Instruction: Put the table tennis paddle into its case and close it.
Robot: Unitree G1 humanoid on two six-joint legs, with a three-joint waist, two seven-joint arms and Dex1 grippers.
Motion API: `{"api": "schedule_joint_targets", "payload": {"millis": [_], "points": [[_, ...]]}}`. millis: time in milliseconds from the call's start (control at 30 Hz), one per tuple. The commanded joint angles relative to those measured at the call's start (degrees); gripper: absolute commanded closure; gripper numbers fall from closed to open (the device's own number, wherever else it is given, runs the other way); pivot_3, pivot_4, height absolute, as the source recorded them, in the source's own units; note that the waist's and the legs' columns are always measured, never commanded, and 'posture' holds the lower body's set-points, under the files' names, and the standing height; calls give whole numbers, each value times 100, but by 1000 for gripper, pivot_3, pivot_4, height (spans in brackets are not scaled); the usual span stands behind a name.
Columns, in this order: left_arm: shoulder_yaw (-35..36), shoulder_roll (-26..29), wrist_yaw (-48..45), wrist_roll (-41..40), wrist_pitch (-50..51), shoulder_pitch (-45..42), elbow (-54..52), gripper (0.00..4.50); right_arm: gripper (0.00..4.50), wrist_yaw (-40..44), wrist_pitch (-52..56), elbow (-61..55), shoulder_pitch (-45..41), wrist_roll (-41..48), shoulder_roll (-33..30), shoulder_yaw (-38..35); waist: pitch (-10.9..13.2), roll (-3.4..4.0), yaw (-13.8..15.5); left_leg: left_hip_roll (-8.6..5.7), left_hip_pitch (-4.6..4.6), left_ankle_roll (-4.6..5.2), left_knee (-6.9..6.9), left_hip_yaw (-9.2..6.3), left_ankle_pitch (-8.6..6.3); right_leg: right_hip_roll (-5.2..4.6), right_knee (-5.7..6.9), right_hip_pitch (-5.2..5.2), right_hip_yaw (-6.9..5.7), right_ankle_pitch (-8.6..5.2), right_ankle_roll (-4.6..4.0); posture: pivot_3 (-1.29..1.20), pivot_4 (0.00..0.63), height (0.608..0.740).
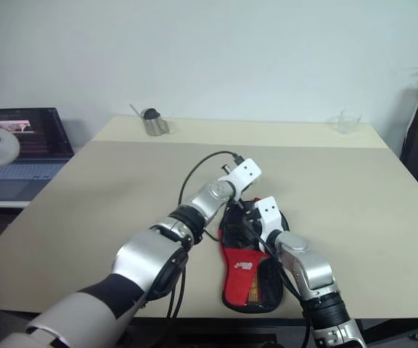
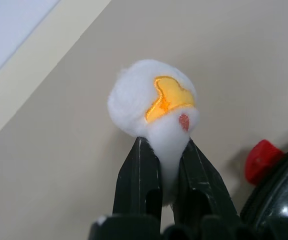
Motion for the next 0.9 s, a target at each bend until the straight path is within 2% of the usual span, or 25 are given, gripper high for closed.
{"api": "schedule_joint_targets", "payload": {"millis": [33,300,900], "points": [[-129,-154,133,162,-247,-281,-113,4491,0,-19,96,-87,105,13,27,37,0,0,0,0,0,0,0,1,0,0,0,0,0,0,0,0,150,740],[-500,-460,145,527,-407,-249,-102,4491,0,-96,169,-226,245,31,80,37,0,0,1,-2,0,0,0,0,0,0,0,0,0,0,0,0,150,740],[-789,-1094,-145,699,-996,-106,-157,4491,0,-239,266,-352,318,45,157,61,-4,-2,109,-10,1,0,1,-2,0,-7,-2,7,-2,0,1,0,150,740]]}}
